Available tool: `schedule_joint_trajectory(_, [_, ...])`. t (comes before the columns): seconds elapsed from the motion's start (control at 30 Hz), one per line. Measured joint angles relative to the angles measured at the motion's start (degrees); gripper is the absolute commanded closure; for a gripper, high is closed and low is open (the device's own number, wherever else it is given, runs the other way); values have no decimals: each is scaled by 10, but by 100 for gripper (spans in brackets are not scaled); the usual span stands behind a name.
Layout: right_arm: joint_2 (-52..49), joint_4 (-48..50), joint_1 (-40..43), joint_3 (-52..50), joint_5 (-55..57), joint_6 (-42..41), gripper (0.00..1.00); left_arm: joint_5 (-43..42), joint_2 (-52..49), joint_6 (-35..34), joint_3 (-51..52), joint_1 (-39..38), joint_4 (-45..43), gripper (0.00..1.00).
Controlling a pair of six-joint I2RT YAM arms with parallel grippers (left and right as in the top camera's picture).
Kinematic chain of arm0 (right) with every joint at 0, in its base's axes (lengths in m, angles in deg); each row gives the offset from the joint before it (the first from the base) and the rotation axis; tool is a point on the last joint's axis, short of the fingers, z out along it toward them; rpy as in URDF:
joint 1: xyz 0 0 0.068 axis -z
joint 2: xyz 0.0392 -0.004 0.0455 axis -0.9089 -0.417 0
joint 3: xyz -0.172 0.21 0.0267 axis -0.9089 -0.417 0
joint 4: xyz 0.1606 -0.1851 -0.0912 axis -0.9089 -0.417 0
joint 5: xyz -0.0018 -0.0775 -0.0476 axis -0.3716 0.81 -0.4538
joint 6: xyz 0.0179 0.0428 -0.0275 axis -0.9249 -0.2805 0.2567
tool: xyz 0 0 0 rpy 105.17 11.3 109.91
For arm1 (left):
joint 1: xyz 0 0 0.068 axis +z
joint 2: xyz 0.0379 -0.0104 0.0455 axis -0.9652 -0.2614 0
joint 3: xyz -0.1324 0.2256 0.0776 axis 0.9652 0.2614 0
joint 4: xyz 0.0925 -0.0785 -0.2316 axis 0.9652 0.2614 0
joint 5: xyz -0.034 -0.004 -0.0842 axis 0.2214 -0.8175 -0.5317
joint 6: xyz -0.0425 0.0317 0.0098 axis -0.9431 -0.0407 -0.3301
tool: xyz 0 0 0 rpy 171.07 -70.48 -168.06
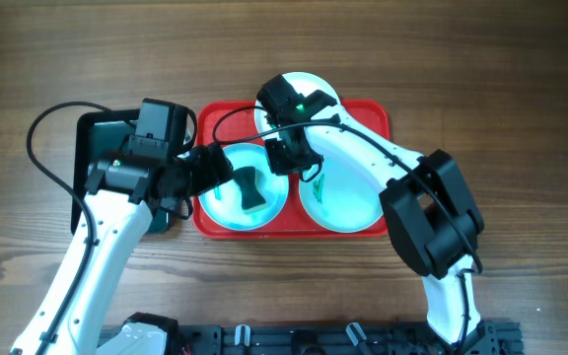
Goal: Clean dirty plates on tray and stack at the side
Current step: 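Scrub the left plate with the sponge while the right gripper holds it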
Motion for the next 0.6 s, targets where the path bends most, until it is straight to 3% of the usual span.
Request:
schedule_joint_trajectory(0.1, [0,12,0,-4,0,1,96,4,0,1,7,0,-1,12])
schedule_joint_trajectory(0.3, [0,32,0,-26,-2,0,96,3,-17,3,36,0,0,11])
schedule_joint_trajectory(0.43, [0,40,1,-28,-3,0,96,-9,-44,8,45,0,0,5])
schedule_joint_trajectory(0.6, [0,42,3,-29,-9,-1,95,-34,-58,33,53,0,-31,7])
